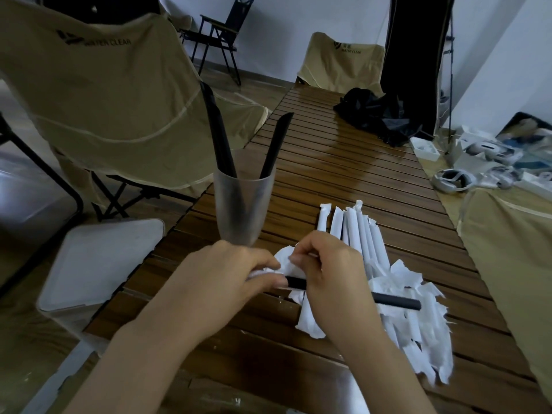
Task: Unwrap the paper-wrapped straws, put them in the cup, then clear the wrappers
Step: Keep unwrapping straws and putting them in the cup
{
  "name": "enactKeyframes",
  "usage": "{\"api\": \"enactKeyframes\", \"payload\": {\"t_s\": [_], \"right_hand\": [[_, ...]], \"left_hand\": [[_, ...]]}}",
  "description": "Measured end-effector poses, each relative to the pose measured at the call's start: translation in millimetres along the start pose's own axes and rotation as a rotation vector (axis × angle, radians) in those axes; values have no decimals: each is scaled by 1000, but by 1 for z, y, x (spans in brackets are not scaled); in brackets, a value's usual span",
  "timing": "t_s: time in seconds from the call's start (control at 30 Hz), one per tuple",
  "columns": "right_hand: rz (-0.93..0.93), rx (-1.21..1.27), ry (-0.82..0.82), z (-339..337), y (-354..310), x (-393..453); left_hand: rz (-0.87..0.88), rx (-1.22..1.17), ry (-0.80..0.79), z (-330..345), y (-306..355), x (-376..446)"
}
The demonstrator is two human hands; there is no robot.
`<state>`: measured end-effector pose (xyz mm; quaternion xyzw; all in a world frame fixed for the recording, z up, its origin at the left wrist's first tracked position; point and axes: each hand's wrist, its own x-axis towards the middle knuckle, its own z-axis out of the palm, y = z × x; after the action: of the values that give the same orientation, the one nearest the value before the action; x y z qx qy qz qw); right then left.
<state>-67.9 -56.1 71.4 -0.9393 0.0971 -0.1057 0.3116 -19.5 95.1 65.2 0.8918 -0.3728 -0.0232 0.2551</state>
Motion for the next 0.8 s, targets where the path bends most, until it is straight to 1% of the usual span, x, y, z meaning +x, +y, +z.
{"api": "enactKeyframes", "payload": {"t_s": [0.07, 0.13, 0.23, 0.3, 0.33, 0.43, 0.5, 0.57, 0.67, 0.8], "right_hand": [[-71, -23, 6, 1, -2, -3], [-73, -24, 19, 1, -2, -3], [-25, -2, 71, 1, 3, 0], [-41, 36, 152, 4, 7, 0], [-21, 42, 177, 5, 9, 0], [121, 33, 207, 6, 19, 2], [144, 51, 230, 4, 24, 4], [138, 44, 205, 2, 25, 5], [115, -46, 124, 7, 25, 5], [72, -61, 39, 11, 28, 4]], "left_hand": [[-25, -35, -66, -1, -2, -3], [-42, -31, -83, -4, -3, -2], [-14, -18, -34, -5, -2, 1], [-4, -18, -17, -4, 0, 2], [1, -20, -7, -4, 2, 2], [-14, -30, 28, -6, 2, 1], [-40, -34, 49, -7, -1, -1], [-77, -36, 6, -7, -3, -3], [-125, -30, -84, -6, -7, -3], [-160, -9, -102, -6, -13, -3]]}}
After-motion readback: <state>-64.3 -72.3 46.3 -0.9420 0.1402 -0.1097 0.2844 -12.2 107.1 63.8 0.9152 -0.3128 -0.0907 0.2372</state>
